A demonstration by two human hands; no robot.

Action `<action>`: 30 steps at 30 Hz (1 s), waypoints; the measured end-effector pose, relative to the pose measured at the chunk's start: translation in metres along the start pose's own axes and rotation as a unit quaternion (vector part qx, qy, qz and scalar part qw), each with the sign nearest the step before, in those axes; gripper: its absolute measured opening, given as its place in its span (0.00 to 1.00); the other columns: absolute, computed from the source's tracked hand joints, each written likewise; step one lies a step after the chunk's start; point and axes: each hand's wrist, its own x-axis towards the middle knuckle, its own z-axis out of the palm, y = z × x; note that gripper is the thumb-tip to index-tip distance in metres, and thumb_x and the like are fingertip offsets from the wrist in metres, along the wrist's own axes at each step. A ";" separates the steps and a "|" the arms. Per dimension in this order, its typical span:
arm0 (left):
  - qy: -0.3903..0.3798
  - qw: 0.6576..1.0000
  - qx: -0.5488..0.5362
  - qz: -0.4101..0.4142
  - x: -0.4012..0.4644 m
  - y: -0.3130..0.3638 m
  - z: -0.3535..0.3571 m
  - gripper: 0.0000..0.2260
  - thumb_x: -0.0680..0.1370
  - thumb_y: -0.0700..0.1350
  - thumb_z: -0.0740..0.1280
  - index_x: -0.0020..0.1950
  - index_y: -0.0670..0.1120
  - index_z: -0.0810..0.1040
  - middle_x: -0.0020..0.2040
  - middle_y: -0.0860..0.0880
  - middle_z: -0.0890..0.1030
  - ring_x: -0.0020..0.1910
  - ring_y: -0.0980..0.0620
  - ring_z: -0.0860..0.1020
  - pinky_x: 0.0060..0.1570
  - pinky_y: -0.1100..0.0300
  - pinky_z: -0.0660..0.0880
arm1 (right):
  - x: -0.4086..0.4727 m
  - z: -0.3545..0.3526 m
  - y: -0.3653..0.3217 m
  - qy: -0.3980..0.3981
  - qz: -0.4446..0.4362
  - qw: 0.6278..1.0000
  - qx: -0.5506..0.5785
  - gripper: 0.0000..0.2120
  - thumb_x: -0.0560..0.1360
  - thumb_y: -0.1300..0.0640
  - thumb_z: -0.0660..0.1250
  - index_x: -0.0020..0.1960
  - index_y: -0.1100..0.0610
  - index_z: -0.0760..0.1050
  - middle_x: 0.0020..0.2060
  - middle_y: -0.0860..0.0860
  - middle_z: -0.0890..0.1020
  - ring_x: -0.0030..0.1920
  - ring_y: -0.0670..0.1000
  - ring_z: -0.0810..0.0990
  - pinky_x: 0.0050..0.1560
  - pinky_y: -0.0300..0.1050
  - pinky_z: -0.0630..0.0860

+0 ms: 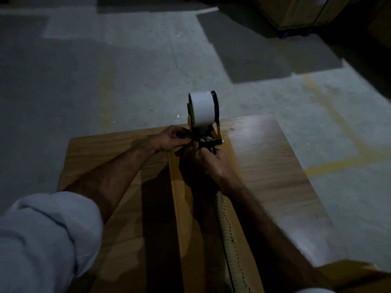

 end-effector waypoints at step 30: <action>-0.041 0.994 0.029 0.096 -0.040 0.001 0.005 0.21 0.83 0.38 0.65 0.69 0.60 0.78 0.67 0.55 0.81 0.61 0.60 0.80 0.60 0.58 0.77 | -0.093 0.000 0.039 0.010 0.114 0.989 0.094 0.21 0.81 0.50 0.62 0.28 0.45 0.74 0.29 0.45 0.70 0.28 0.47 0.67 0.28 0.40 0.66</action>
